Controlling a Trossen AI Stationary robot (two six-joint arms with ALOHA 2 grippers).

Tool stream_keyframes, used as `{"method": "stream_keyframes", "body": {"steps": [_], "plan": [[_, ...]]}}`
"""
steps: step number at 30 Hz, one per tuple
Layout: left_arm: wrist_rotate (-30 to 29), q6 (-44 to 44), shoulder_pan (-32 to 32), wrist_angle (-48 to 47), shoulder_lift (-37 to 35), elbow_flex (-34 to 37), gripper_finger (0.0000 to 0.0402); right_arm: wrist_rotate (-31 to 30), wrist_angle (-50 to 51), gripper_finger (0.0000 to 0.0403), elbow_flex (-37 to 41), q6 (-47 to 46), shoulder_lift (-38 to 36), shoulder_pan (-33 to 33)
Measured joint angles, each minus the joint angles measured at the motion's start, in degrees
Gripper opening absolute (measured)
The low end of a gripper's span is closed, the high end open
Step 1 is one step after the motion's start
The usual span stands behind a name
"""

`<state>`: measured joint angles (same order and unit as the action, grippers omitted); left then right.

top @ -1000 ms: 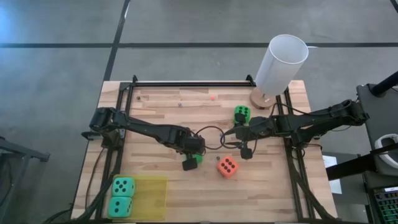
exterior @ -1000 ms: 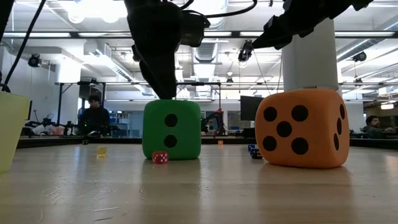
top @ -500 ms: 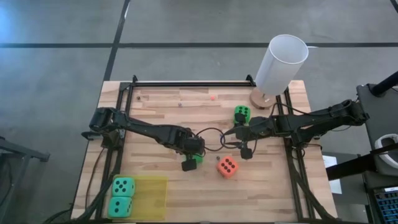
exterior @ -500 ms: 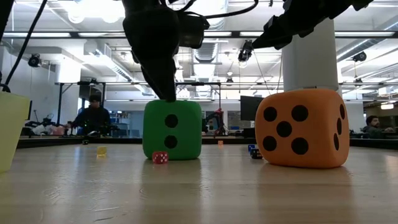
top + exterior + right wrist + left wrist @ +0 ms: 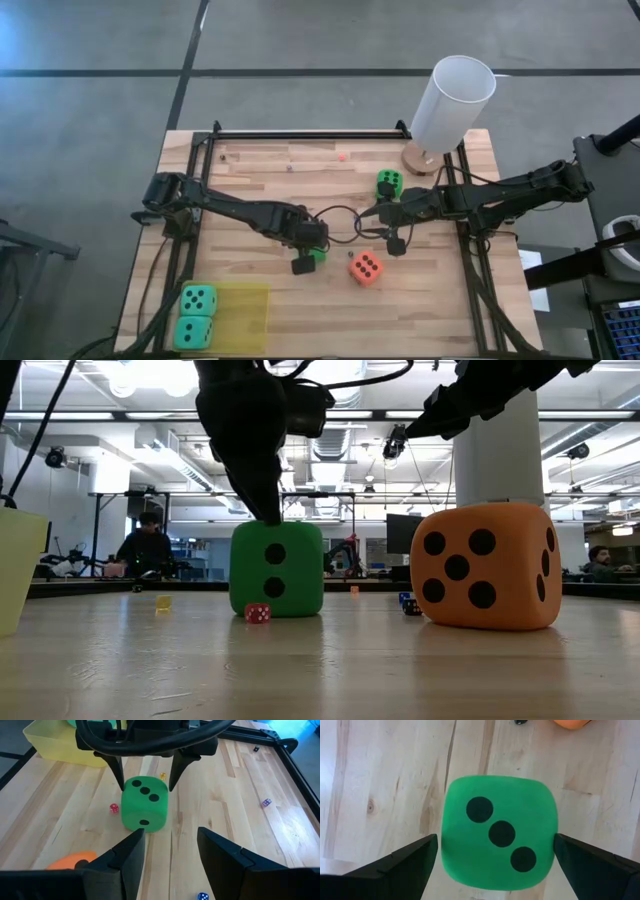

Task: Pick & Place Dice
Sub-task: Put the bottom large green dice into the yellow bin

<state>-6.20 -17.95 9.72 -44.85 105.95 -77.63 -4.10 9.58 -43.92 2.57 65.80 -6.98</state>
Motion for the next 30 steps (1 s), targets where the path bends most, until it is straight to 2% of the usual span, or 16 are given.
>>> {"method": "stream_keyframes", "body": {"steps": [30], "plan": [[-0.67, 0.17, -0.5, 2.44, 0.27, 2.17, 0.04, -0.01, -0.01, 0.018, 0.0, 0.0, 0.0, 0.0]]}}
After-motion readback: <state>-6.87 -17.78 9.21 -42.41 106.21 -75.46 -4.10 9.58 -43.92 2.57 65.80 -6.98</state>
